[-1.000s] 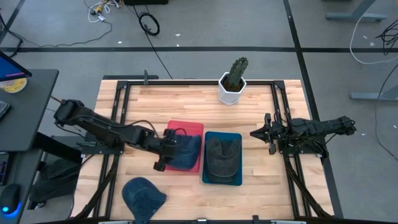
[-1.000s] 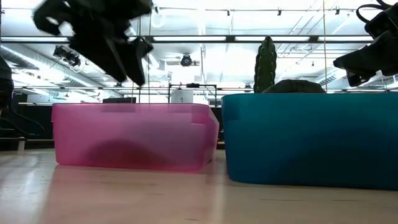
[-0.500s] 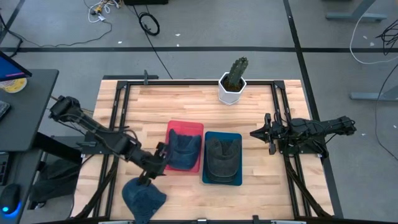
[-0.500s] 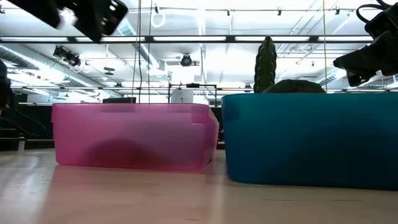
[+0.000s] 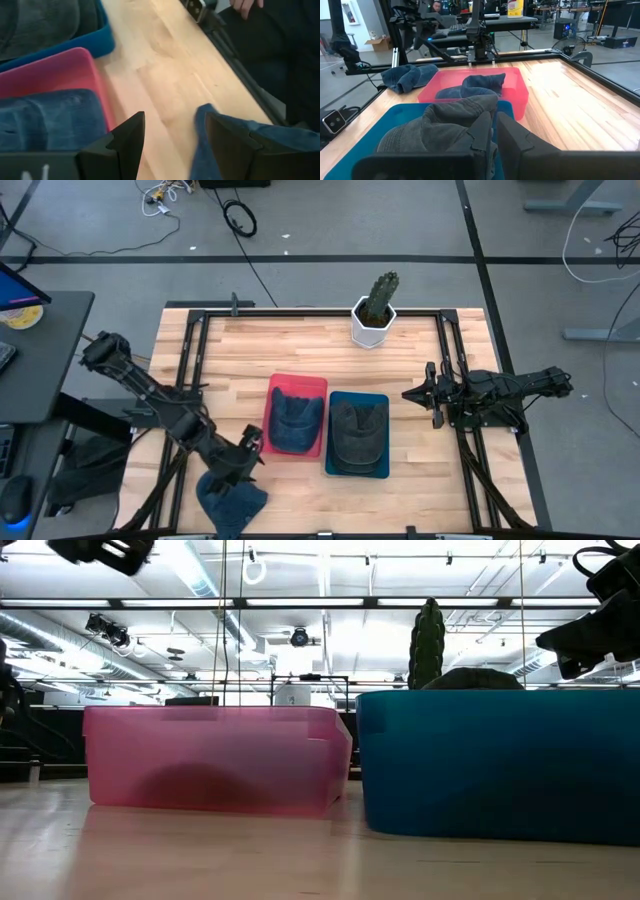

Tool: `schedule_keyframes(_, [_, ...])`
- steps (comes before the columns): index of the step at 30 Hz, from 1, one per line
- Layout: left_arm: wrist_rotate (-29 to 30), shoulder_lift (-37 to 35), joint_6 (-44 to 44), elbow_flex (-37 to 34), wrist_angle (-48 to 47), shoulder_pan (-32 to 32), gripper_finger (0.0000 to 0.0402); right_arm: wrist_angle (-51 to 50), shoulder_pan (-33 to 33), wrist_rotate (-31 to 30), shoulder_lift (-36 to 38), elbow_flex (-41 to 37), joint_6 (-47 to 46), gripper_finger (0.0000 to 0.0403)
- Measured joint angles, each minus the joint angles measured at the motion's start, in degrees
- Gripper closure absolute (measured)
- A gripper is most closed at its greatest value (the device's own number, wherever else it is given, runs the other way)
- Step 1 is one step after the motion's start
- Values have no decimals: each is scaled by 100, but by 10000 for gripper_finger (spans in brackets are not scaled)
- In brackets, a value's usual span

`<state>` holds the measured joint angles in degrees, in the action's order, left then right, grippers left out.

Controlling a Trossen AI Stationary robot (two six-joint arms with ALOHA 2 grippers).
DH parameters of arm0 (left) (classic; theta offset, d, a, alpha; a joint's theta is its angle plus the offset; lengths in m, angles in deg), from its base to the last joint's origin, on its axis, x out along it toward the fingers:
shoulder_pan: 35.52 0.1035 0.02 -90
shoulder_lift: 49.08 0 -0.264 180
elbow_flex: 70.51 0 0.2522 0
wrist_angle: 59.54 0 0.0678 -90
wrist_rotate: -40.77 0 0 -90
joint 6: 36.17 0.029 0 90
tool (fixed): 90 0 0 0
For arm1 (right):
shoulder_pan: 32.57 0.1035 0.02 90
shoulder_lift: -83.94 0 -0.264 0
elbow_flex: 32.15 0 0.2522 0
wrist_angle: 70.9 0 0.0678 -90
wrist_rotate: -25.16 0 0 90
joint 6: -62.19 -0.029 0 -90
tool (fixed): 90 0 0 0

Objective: Pick & Place hat
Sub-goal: Put the blue cap into the red bin

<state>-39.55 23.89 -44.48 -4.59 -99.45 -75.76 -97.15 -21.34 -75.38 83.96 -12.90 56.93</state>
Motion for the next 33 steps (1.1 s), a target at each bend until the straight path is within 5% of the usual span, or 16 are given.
schedule_keyframes(14, [668, 0, -613, 0, 3, -1231, 191, -1, 2, 0, 0, 0, 0, 367])
schedule_keyframes(19, [670, 2, -1050, 0, 313, -1307, 191, -1, 1, 0, 0, 0, 0, 367])
schedule_keyframes(33, [668, 18, -542, 2, 267, -1282, 191, -1, -1, 0, 0, 0, 0, 367])
